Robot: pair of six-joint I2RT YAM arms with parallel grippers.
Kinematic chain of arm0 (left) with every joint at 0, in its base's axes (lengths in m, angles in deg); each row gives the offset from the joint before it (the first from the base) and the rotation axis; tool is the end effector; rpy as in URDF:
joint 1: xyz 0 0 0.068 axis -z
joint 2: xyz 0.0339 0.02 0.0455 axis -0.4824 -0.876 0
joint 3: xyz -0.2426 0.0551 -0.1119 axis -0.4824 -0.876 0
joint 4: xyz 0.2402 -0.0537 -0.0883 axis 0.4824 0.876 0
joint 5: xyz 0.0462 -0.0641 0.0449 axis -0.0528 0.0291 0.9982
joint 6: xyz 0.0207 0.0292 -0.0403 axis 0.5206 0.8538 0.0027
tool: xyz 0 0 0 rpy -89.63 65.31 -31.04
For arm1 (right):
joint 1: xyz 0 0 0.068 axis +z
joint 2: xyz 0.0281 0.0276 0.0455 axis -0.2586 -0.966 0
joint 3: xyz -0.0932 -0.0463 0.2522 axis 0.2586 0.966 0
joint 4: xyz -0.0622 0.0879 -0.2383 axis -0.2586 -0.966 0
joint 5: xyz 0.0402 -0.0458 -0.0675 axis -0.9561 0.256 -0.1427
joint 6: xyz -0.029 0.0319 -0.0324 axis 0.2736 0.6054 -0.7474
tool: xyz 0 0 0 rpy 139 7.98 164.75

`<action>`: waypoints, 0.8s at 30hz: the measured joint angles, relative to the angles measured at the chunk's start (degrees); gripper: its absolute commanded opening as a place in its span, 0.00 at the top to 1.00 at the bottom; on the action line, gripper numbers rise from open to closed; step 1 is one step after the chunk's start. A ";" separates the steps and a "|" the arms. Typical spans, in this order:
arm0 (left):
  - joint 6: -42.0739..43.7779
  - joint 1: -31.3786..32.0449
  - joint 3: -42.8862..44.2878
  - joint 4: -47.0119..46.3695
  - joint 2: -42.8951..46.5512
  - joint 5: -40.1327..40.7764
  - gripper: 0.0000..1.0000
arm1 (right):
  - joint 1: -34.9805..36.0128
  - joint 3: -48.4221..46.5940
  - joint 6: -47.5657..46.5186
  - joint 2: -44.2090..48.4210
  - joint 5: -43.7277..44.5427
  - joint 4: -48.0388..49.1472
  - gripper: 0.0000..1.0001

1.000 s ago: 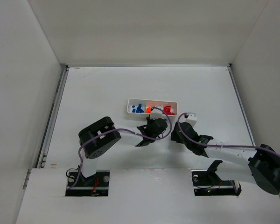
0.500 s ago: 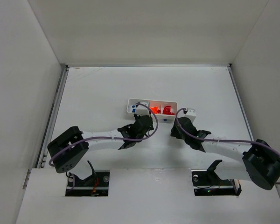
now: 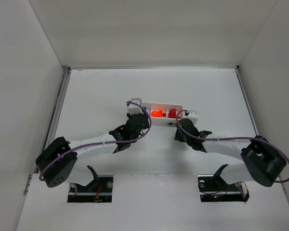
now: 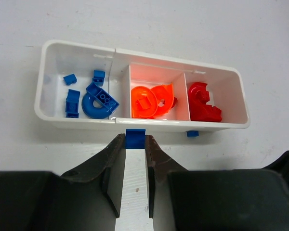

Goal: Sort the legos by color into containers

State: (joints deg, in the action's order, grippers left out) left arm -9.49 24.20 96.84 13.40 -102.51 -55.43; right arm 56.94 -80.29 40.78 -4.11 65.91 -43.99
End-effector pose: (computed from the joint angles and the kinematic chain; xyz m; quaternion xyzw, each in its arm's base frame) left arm 0.1891 -0.2198 0.2319 -0.0155 0.7835 -0.2243 0.5793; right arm 0.1890 0.1498 0.1524 0.0679 0.9169 0.0718 0.3867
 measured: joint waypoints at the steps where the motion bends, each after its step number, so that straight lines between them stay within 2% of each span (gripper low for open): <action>1: 0.00 -0.42 -0.04 0.04 0.28 -0.17 0.87 | 0.00 -0.26 0.00 -0.24 0.00 -0.15 0.57; 13: -0.24 -5.01 -0.04 0.04 -0.46 -2.23 0.87 | 0.42 -3.89 -0.42 -4.63 0.48 -1.27 0.77; 20: -0.24 -6.71 0.02 -0.17 -2.82 -2.51 0.87 | 2.95 -4.35 -0.42 -4.83 1.07 -1.60 0.79; 24: -0.24 -7.50 0.61 -0.31 -5.62 -2.78 0.87 | 5.62 -4.28 -0.42 -0.66 1.33 -3.15 0.79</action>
State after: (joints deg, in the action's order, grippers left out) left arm -9.73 16.70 97.45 13.09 -108.13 -58.20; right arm 62.56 -84.58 40.37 -4.76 67.25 -47.14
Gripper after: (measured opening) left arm 0.170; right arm 0.243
